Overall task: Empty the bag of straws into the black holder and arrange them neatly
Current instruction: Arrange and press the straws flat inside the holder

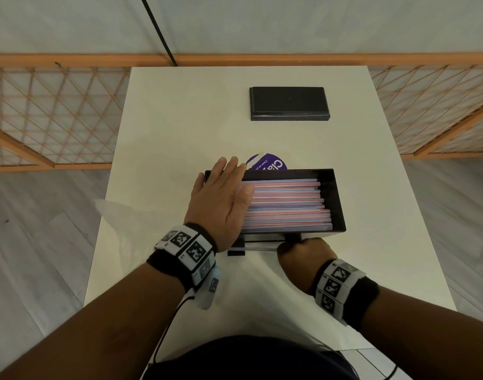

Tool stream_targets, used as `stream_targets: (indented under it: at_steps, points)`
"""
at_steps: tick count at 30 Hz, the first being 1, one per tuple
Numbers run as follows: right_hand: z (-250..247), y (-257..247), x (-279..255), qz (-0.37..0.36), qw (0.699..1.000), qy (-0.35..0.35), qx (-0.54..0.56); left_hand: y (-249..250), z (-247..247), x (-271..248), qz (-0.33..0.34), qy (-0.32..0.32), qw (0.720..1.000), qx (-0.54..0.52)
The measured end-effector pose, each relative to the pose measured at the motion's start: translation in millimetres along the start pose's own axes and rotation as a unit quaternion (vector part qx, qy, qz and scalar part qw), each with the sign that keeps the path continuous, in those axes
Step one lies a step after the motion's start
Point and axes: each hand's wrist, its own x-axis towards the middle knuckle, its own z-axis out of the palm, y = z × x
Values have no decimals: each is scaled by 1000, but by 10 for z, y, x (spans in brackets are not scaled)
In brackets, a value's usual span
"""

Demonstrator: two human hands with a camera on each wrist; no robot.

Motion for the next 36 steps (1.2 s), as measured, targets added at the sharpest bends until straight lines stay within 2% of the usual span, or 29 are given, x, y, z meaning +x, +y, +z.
stream_targets:
  at_steps: [1, 4, 9, 11, 15, 17, 18, 20, 23, 24, 26, 28, 29, 30, 31, 34, 36]
  points:
    - [-8, 19, -44, -21, 1000, -4, -8, 3, -2, 1, 1, 1, 1000, -6]
    - [-187, 35, -284, -5, 1000, -19, -5, -28, -3, 9, 2, 8, 999, -49]
    - [-510, 185, -559, 32, 986, 161, 1, -124, -48, 6, -20, 9, 975, -221]
    - [-685, 264, -520, 30, 978, 204, 14, -143, -73, 23, -25, -2, 963, -267]
    - [-895, 325, -246, 45, 985, 168, 0, -206, -106, 61, -36, -14, 948, -316]
    - [-973, 315, -96, 66, 993, 88, -37, -223, -130, 64, -45, -8, 951, -305]
    - [-978, 327, -50, 83, 993, 73, -33, -213, -138, 62, -47, -8, 956, -288]
    - [-944, 342, -29, 121, 987, 109, 6, -173, -137, 41, -46, -6, 969, -243]
    - [-719, 444, -101, 157, 946, 255, 120, -131, -116, -18, -36, 65, 979, -192]
    - [-633, 514, -146, 169, 929, 285, 163, -140, -115, -28, -46, 108, 975, -189]
    - [-476, 710, -226, 234, 894, 288, 251, -175, -116, -27, -127, 163, 954, -216]
    - [-337, 863, -251, 304, 863, 231, 331, -220, -64, -9, -220, 140, 915, -307]
    - [-271, 889, -237, 309, 857, 199, 360, -216, -22, -12, -250, 122, 890, -362]
    - [-212, 874, -210, 295, 860, 177, 376, -199, 28, -18, -272, 105, 871, -394]
    - [-167, 841, -170, 273, 866, 168, 383, -167, 61, -26, -283, 87, 867, -401]
    - [-176, 788, -45, 266, 870, 194, 368, -52, -13, 21, -285, 76, 885, -361]
    - [-332, 885, -52, 253, 879, 231, 332, -55, -102, 78, -281, 86, 879, -376]
